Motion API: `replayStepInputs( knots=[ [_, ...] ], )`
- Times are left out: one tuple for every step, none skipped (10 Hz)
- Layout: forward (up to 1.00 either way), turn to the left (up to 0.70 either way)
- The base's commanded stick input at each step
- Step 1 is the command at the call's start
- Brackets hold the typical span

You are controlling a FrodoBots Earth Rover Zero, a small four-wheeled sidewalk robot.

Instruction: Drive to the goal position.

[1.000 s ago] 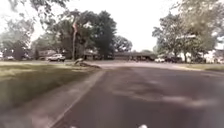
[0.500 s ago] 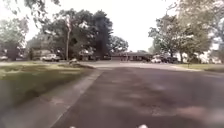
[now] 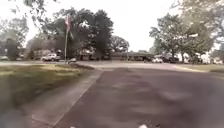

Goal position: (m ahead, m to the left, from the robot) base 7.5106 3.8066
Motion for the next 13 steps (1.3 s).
replayStepInputs(
  knots=[
    [1.00, -0.04],
    [1.00, 0.00],
    [1.00, 0.00],
    [1.00, 0.00],
    [1.00, 0.00],
    [1.00, 0.00],
    [1.00, 0.00],
    [1.00, 0.00],
    [1.00, 0.00],
    [1.00, 0.00],
    [1.00, 0.00],
    [1.00, 0.00],
    [1.00, 0.00]
  ],
)
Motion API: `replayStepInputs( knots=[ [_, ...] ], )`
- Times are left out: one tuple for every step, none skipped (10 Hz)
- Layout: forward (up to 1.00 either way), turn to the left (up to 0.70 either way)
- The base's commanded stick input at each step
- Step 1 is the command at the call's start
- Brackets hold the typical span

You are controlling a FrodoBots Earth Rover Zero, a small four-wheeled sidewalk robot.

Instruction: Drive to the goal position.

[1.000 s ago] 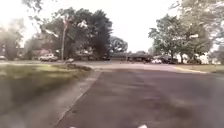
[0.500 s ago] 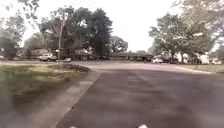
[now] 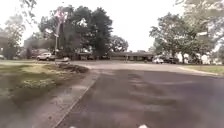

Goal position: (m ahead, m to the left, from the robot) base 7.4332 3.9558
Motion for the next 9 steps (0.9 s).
replayStepInputs(
  knots=[
    [1.00, 0.00],
    [1.00, 0.00],
    [1.00, 0.00],
    [1.00, 0.00],
    [1.00, 0.00],
    [1.00, 0.00],
    [1.00, 0.00],
    [1.00, 0.00],
    [1.00, 0.00]
  ],
)
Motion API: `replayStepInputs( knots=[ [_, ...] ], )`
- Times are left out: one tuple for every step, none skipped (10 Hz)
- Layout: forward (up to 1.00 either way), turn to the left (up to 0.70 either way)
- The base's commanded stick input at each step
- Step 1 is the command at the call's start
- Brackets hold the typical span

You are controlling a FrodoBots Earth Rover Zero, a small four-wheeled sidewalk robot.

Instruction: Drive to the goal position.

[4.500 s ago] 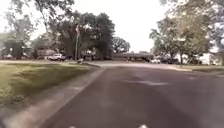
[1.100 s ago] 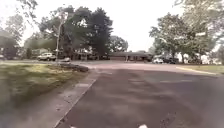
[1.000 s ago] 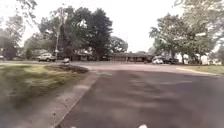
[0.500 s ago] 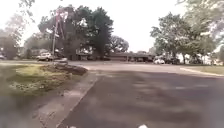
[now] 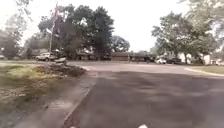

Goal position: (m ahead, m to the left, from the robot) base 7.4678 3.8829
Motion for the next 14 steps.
replayStepInputs(
  knots=[
    [1.00, 0.00],
    [1.00, 0.00],
    [1.00, 0.00],
    [1.00, 0.00],
    [1.00, 0.00],
    [1.00, 0.00],
    [1.00, 0.00],
    [1.00, 0.00],
    [1.00, 0.00],
    [1.00, 0.00],
    [1.00, 0.00],
    [1.00, 0.00],
    [1.00, 0.00],
    [1.00, 0.00]
  ],
)
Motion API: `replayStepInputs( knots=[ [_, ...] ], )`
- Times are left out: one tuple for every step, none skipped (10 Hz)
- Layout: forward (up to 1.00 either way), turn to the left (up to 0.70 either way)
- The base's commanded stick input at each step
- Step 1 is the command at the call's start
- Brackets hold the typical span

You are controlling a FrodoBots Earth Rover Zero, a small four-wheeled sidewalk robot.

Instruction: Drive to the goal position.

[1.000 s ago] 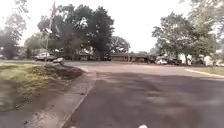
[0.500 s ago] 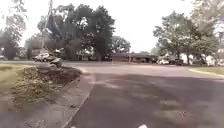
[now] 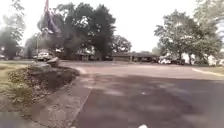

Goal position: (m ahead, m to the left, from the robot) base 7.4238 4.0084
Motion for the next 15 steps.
replayStepInputs(
  knots=[
    [1.00, 0.00],
    [1.00, 0.00],
    [1.00, 0.00],
    [1.00, 0.00],
    [1.00, 0.00],
    [1.00, 0.00],
    [1.00, 0.00],
    [1.00, 0.00],
    [1.00, 0.00],
    [1.00, 0.00],
    [1.00, 0.00],
    [1.00, 0.00],
    [1.00, 0.00],
    [1.00, 0.00],
    [1.00, 0.00]
  ],
)
